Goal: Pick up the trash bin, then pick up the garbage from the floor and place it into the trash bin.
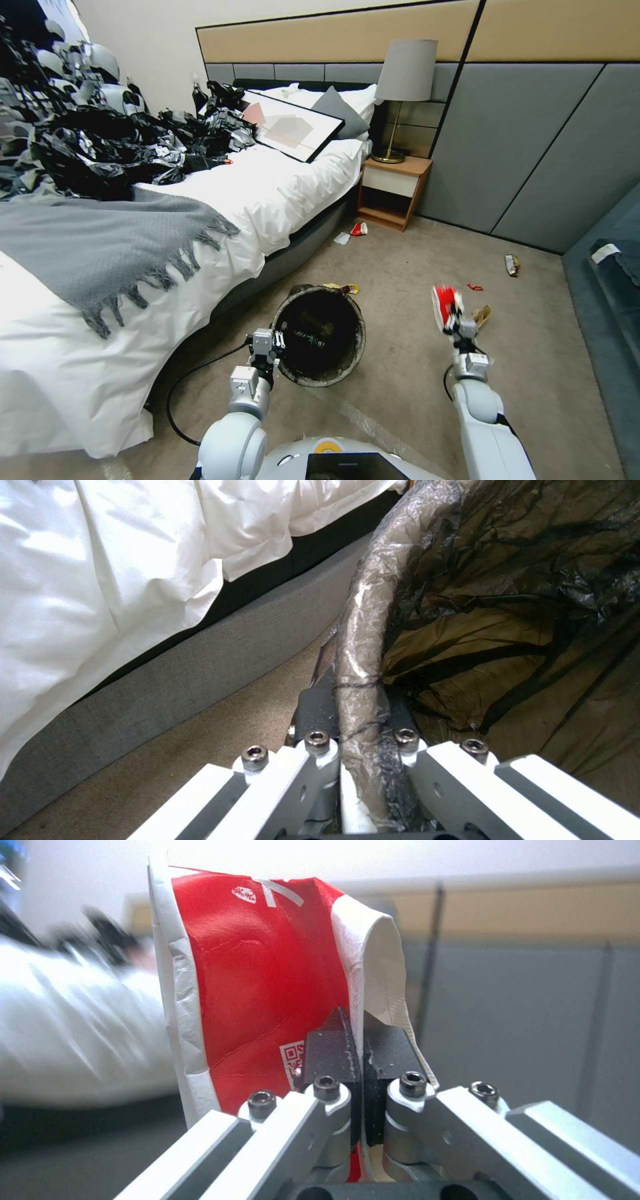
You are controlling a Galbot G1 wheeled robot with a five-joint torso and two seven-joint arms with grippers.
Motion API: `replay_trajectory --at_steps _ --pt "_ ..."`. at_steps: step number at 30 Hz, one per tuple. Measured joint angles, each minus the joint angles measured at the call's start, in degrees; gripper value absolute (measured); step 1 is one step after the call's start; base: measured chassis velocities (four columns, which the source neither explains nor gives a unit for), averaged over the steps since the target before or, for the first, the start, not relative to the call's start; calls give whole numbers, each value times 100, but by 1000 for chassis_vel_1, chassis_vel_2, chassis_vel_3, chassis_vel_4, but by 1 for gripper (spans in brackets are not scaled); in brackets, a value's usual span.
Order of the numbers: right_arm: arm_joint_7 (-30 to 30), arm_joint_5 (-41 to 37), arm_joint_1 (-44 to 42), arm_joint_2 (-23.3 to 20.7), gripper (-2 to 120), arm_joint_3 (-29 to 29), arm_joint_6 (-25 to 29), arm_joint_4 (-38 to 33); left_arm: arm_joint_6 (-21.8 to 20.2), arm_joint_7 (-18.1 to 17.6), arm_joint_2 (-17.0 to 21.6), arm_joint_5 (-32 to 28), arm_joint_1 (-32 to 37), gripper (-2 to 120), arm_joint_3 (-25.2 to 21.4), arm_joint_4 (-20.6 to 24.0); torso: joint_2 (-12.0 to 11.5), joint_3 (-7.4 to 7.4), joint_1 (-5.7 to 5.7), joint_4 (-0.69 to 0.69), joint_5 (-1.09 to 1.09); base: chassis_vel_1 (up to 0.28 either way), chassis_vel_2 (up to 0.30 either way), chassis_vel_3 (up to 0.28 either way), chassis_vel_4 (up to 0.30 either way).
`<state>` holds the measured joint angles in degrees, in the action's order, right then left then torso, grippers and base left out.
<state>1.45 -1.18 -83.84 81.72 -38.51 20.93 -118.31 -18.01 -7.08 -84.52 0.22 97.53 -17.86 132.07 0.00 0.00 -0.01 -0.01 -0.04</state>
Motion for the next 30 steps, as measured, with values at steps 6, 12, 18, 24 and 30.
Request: replay_trajectory --at_steps 6,12,18,24,30 --pt "413 142 -289 -68 0 596 283 -718 0 0 0 0 0 0 0 0 0 0 0 0 2 0 0 0 0" --pt "870 565 -444 -236 0 1282 618 -714 0 1 0 0 0 0 0 0 0 0 0 1 2 0 0 0 0" --pt "906 1096 -474 -260 0 1968 722 -338 0 1 0 0 0 0 0 0 0 0 0 1 3 0 0 0 0" --pt "878 1326 -496 -205 0 2227 751 -142 0 0 0 0 0 0 0 0 0 0 0 1 3 0 0 0 0" --pt "830 1407 -464 -161 0 2333 752 126 0 0 0 0 0 0 0 0 0 0 0 1 3 0 0 0 0"
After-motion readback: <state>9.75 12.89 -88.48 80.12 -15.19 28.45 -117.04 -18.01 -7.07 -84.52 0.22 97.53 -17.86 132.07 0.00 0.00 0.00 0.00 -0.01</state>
